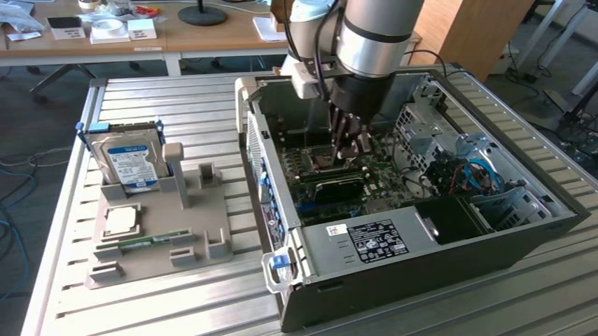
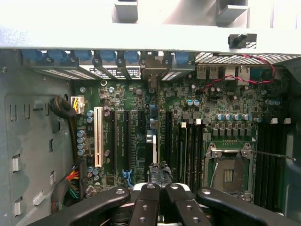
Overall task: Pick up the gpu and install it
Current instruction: 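Press down on the gpu until it lock into place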
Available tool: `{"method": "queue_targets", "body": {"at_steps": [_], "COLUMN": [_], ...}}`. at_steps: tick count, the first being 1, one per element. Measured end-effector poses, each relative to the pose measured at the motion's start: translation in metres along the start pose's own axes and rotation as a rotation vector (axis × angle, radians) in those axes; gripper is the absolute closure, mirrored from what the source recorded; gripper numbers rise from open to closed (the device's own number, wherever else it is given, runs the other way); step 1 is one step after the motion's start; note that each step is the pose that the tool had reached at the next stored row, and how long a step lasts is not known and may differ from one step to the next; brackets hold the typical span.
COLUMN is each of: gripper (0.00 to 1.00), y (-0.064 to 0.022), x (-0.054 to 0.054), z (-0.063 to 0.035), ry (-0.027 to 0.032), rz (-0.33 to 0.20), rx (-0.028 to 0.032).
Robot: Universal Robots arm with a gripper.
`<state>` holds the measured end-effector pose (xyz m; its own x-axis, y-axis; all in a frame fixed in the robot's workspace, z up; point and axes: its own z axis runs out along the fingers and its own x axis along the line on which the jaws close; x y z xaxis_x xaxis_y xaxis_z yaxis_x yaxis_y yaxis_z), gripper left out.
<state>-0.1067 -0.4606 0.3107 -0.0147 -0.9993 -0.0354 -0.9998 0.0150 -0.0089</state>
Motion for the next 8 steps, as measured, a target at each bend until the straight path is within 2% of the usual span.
{"method": "queue_targets", "body": {"at_steps": [8], "gripper": [0.89], "y": [-0.0058], "x": [0.0], "z": [0.0001], "ry": [-0.0001], "rz": [0.0], "rx": [0.0]}}
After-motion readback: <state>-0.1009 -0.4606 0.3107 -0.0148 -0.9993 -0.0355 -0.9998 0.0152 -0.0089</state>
